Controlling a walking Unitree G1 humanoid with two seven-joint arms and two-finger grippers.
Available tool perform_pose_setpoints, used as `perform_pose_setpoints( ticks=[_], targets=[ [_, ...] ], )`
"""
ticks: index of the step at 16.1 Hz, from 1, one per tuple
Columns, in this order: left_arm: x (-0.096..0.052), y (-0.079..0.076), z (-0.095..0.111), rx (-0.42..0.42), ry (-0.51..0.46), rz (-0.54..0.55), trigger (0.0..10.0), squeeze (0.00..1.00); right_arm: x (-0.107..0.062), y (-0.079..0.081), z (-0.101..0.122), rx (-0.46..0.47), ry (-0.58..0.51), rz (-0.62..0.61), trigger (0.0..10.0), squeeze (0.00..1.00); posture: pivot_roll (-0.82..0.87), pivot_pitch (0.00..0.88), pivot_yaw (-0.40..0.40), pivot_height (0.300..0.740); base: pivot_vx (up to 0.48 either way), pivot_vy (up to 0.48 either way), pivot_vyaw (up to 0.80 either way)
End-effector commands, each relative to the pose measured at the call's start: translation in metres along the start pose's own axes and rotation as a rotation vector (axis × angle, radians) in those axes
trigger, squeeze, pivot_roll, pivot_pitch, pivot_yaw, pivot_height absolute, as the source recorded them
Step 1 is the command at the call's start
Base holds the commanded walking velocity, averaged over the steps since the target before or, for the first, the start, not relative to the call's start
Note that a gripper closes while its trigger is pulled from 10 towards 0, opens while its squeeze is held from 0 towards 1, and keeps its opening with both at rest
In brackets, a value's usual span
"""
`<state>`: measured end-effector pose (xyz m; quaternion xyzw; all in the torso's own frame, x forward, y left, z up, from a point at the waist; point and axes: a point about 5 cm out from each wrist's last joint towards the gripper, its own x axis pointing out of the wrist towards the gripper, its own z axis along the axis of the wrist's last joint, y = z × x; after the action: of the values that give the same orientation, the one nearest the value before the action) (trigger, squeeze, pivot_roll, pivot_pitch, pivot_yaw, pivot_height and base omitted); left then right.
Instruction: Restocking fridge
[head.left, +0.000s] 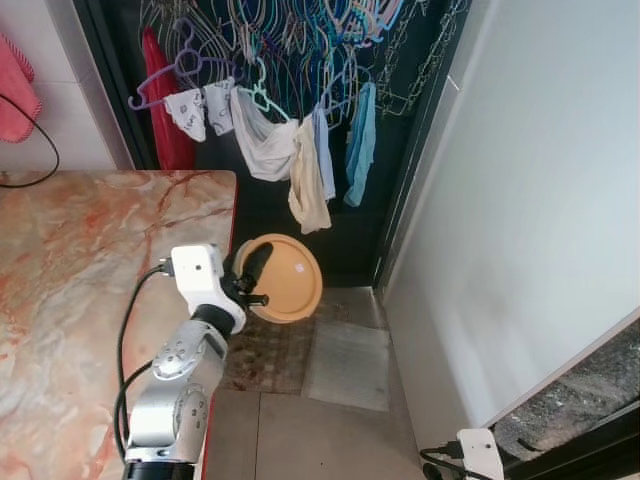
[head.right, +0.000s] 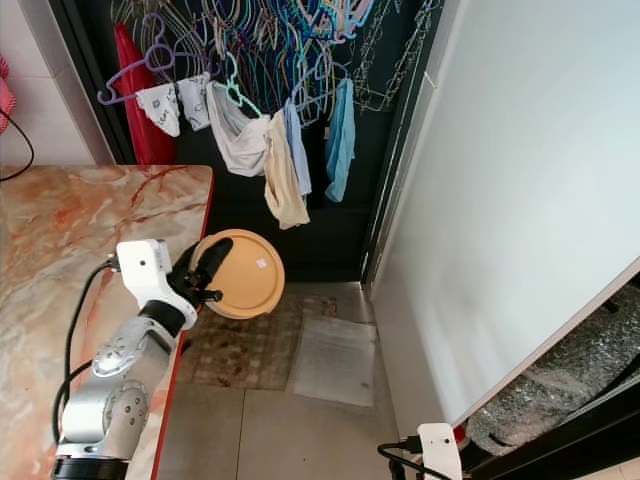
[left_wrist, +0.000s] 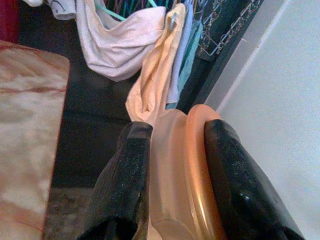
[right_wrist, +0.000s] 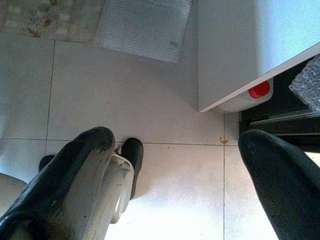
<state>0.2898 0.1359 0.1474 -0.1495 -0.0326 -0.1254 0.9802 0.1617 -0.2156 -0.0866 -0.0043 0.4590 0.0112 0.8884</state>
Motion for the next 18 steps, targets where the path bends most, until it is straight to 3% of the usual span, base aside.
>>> perform_pose_setpoints(
  ticks=[1, 9, 18],
  targets=[
    [0.0009, -0.0039, 0.004, 0.032, -0.008, -0.024, 10.0, 0.0, -0.0006, -0.0003, -0.0024, 0.011, 0.003, -0.007, 10.0, 0.0, -0.07, 0.022, -0.025, 0.74, 0.0, 0.0, 0.0],
    [0.0024, -0.0072, 0.0021, 0.081, 0.003, -0.046, 10.0, 0.0, -0.0009, -0.0001, -0.0035, 0.019, 0.0, -0.014, 10.0, 0.0, -0.06, 0.006, -0.023, 0.74, 0.0, 0.0, 0.0],
    [0.0031, -0.0077, 0.0002, 0.095, 0.011, -0.052, 10.0, 0.0, -0.0008, 0.0002, -0.0042, 0.018, 0.004, -0.019, 10.0, 0.0, -0.06, 0.002, -0.02, 0.74, 0.0, -0.284, 0.0]
  ],
)
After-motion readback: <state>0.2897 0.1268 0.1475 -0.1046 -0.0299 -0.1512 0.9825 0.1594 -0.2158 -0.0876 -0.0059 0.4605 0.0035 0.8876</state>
